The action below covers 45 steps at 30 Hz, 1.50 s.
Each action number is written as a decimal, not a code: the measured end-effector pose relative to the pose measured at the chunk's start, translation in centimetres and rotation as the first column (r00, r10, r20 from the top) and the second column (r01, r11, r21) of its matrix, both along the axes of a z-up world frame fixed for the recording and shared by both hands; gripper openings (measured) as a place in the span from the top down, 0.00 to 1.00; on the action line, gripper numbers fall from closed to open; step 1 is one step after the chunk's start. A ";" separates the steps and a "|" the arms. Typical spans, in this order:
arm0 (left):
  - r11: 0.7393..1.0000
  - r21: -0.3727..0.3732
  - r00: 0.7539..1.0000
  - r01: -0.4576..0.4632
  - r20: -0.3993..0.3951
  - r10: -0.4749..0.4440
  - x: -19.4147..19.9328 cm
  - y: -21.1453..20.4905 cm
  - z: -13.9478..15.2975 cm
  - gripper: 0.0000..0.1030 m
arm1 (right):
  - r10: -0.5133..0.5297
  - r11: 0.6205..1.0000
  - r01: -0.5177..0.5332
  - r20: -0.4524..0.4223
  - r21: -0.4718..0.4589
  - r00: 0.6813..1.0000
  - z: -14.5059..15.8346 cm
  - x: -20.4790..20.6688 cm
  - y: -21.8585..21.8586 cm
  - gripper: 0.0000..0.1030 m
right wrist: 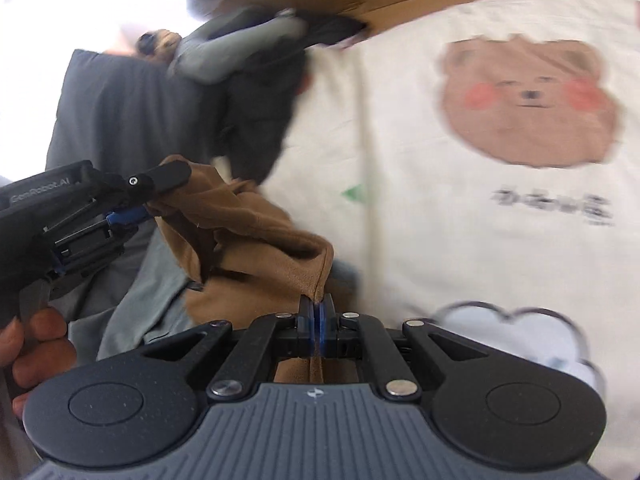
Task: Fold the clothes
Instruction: 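Raise the brown t-shirt with both grippers and shake it out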
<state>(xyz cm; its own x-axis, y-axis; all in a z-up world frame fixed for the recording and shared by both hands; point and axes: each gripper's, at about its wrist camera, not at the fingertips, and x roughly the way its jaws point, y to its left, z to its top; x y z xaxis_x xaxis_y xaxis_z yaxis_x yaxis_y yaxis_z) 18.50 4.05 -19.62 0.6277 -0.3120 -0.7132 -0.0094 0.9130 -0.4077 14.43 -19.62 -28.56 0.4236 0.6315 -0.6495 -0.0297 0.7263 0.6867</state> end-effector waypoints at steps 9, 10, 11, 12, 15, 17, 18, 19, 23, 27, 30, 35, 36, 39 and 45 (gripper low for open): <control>0.979 -0.122 0.985 0.166 -0.033 -0.171 0.8 -8.6 -3.2 0.86 | -0.142 0.986 0.138 -0.031 -0.095 0.989 -0.8 -2.3 -7.6 1.00; 0.974 -0.135 0.982 0.181 -0.035 -0.187 0.9 -9.5 -3.4 0.86 | -0.155 0.983 0.151 -0.035 -0.100 0.987 -0.9 -2.5 -8.4 1.00; 0.970 -0.150 0.979 0.192 -0.037 -0.200 1.0 -10.4 -3.5 0.86 | -0.168 0.981 0.163 -0.038 -0.106 0.985 -1.0 -2.6 -9.1 1.00; 0.966 -0.162 0.977 0.203 -0.036 -0.211 0.9 -11.3 -3.6 0.86 | -0.181 0.978 0.176 -0.041 -0.112 0.983 -1.0 -2.8 -9.9 1.00; 0.951 -0.166 0.964 0.261 -0.008 -0.265 0.6 -14.1 -3.4 0.86 | -0.208 0.969 0.201 -0.036 -0.144 0.977 -0.6 -3.5 -11.8 1.00; 0.940 -0.188 0.957 0.287 0.004 -0.291 0.4 -15.3 -3.3 0.86 | -0.221 0.963 0.213 -0.028 -0.162 0.975 0.0 -3.9 -12.9 1.00; 0.934 -0.203 0.954 0.294 0.009 -0.299 0.2 -15.7 -3.2 0.86 | -0.226 0.961 0.219 -0.025 -0.171 0.974 0.4 -4.1 -13.3 1.00; 0.929 -0.214 0.952 0.303 0.014 -0.307 0.2 -16.2 -3.2 0.86 | -0.231 0.958 0.223 -0.024 -0.179 0.973 0.7 -4.2 -13.8 1.00; 0.905 -0.247 0.937 0.345 0.030 -0.349 0.5 -18.7 -2.5 0.86 | -0.235 0.948 0.227 -0.011 -0.223 0.972 2.1 -4.4 -15.6 1.00; 0.870 -0.293 0.915 0.395 0.049 -0.399 0.4 -20.9 -1.6 0.87 | -0.237 0.932 0.228 0.005 -0.283 0.972 3.6 -4.8 -17.8 1.00; 0.840 -0.328 0.897 0.432 0.059 -0.438 0.5 -22.5 -1.1 0.87 | -0.234 0.918 0.222 0.004 -0.329 0.972 4.6 -5.5 -19.9 1.00; 0.777 -0.327 0.821 0.538 -0.005 -0.571 -0.1 -25.9 -1.6 0.69 | -0.237 0.895 0.200 -0.045 -0.399 0.970 4.4 -6.8 -22.6 0.97; 0.782 -0.301 0.815 0.546 -0.025 -0.579 -0.5 -26.2 -1.9 0.62 | -0.237 0.882 0.199 -0.036 -0.427 0.971 4.4 -7.1 -22.8 0.96; 0.797 -0.273 0.819 0.538 -0.053 -0.571 -1.7 -25.1 -2.8 0.48 | -0.248 0.872 0.207 -0.036 -0.444 0.968 4.0 -7.9 -23.7 0.78; 0.886 -0.185 0.883 0.425 -0.131 -0.451 -1.8 -20.0 -4.3 0.35 | -0.255 0.880 0.216 -0.036 -0.424 0.966 3.4 -8.1 -24.4 0.56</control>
